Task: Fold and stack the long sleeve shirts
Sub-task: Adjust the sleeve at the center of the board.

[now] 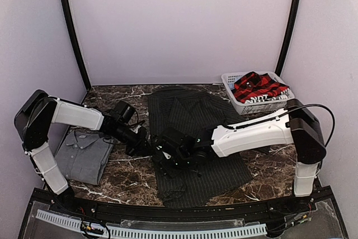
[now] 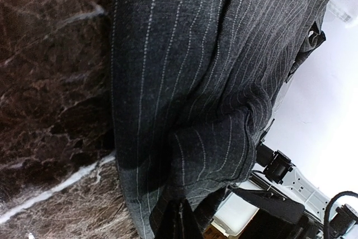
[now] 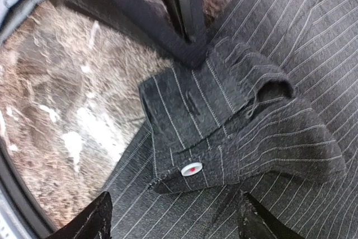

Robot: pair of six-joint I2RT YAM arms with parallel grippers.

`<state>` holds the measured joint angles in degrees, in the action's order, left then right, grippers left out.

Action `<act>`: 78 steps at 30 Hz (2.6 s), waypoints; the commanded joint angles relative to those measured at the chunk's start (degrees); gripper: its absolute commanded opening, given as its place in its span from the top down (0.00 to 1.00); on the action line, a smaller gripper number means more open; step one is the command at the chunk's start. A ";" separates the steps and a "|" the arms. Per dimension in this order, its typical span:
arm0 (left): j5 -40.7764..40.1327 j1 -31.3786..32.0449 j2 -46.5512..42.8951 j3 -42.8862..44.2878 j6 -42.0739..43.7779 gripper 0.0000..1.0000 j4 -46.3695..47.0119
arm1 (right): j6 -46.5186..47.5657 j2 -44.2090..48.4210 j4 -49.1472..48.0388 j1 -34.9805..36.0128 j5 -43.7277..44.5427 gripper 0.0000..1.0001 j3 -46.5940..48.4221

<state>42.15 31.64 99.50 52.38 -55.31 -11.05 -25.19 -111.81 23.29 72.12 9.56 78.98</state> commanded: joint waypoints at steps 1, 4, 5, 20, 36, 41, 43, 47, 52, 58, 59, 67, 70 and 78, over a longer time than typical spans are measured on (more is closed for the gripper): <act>0.92 -0.35 -0.05 0.80 1.50 1.00 0.61 | 1.11 -2.66 1.85 1.47 5.74 0.26 2.31; 0.94 -0.35 -0.25 0.71 1.64 1.00 0.61 | 1.11 -4.09 2.07 1.49 6.30 0.27 3.02; 1.03 -0.35 -0.26 0.71 1.73 1.00 0.64 | 1.06 -4.29 1.95 1.51 6.45 0.28 3.14; 2.04 -0.36 -1.56 0.38 2.77 1.00 -0.38 | 1.92 -2.85 4.93 1.45 10.18 0.86 4.08; 2.51 6.05 -8.56 -6.84 -3.50 1.00 3.88 | 12.15 4.35 12.34 1.39 -2.07 1.00 1.78; 1.53 8.01 -9.13 -8.33 -4.89 1.00 4.87 | 14.24 4.29 14.55 1.44 -7.09 1.00 1.56; 1.40 8.78 -9.13 -8.86 -5.75 1.00 5.49 | 14.62 4.15 15.38 1.45 -7.99 1.00 1.38; 1.19 10.06 -8.87 -10.08 -6.85 1.00 6.88 | 15.37 4.12 16.12 1.39 -9.18 1.00 0.83; 1.10 10.66 -8.35 -10.76 -7.35 1.00 8.27 | 15.20 3.47 15.38 1.43 -9.30 1.00 0.26; 0.28 10.96 -8.45 -11.15 -7.57 1.00 8.29 | 14.99 3.48 14.52 1.37 -11.64 1.00 -0.71; 0.29 11.02 -8.74 -11.27 -7.63 1.00 8.25 | 14.93 3.63 14.51 1.44 -11.79 1.00 -0.80; -0.32 12.39 -8.78 -11.97 -8.11 1.00 8.65 | 14.50 4.11 13.77 1.41 -13.51 1.00 -2.10; -0.42 12.96 -8.72 -12.28 -8.43 1.00 8.93 | 14.17 4.55 13.44 1.42 -13.51 1.00 -2.78; -1.18 13.51 -9.45 -12.13 -8.05 1.00 7.74 | 13.89 5.60 13.05 1.42 -14.04 1.00 -3.72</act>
<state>41.67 44.60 92.51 40.73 -63.51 -2.22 -10.83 -108.44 37.06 73.41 -3.66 76.12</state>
